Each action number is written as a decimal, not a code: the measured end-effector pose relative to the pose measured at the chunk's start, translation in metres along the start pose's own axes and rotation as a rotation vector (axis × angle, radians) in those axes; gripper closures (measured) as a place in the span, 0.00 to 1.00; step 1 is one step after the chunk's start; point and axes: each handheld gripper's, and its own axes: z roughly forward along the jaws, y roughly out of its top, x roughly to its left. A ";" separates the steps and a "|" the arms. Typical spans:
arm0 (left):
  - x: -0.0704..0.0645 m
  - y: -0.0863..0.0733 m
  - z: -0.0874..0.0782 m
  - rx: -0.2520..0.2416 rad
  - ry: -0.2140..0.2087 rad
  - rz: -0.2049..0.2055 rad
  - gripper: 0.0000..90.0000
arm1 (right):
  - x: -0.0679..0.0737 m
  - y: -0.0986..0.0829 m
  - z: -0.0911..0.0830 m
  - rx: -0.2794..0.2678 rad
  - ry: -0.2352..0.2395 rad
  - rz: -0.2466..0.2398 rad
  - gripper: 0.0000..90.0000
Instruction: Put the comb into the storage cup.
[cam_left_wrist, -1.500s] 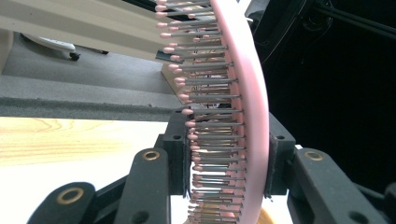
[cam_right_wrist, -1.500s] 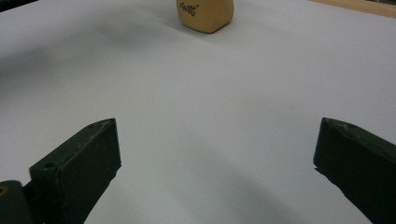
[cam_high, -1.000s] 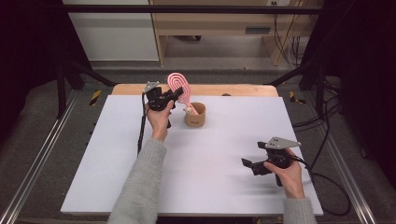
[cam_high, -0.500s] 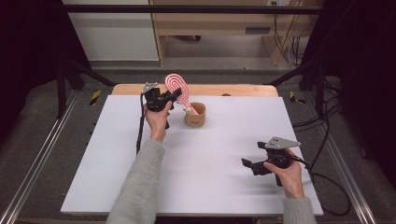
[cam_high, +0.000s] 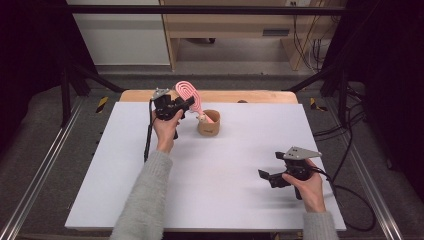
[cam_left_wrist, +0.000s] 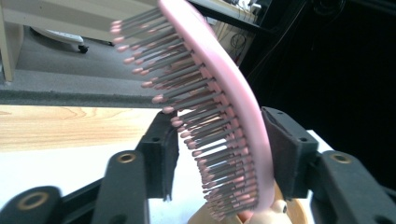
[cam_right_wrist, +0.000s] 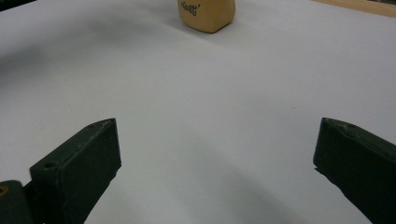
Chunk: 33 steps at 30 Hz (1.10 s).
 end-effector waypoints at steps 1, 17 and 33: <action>0.000 0.000 0.000 0.004 -0.005 0.001 0.49 | 0.000 0.000 0.000 0.000 0.000 0.001 0.01; -0.008 0.007 -0.020 0.038 -0.009 0.096 0.19 | 0.001 0.001 0.001 0.002 -0.001 -0.003 0.01; -0.024 0.013 -0.051 0.074 -0.005 0.202 0.04 | 0.002 0.002 0.000 -0.001 -0.002 -0.002 0.01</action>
